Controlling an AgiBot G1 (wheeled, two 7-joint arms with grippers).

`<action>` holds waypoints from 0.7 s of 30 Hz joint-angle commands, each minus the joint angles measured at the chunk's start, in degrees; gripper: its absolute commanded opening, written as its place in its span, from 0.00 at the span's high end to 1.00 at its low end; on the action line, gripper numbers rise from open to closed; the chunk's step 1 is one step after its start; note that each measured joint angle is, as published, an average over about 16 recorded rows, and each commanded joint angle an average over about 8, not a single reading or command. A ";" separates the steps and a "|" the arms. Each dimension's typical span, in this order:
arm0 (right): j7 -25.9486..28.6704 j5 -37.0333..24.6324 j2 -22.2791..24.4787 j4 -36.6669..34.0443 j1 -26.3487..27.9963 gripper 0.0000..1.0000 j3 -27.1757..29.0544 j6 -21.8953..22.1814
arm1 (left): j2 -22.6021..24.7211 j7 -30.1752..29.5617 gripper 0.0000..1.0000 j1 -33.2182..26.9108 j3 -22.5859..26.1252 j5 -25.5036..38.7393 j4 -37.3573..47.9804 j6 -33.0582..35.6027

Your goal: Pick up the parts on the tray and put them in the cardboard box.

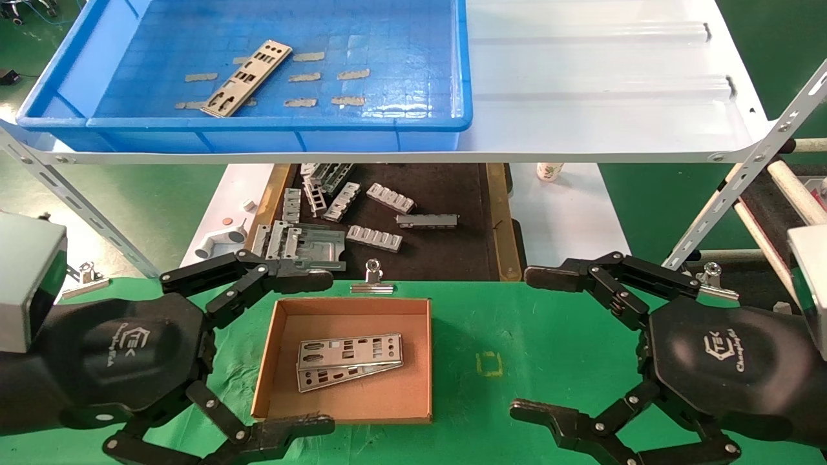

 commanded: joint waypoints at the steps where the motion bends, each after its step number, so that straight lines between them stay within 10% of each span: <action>1: 0.00 0.00 0.00 0.00 0.00 0.00 0.00 0.00 | 0.01 0.01 0.00 -0.01 0.01 0.01 0.01 0.00; 21: 0.00 0.00 0.00 0.00 0.00 0.00 0.00 0.00 | 0.02 0.02 0.00 -0.03 0.04 0.03 0.04 -0.01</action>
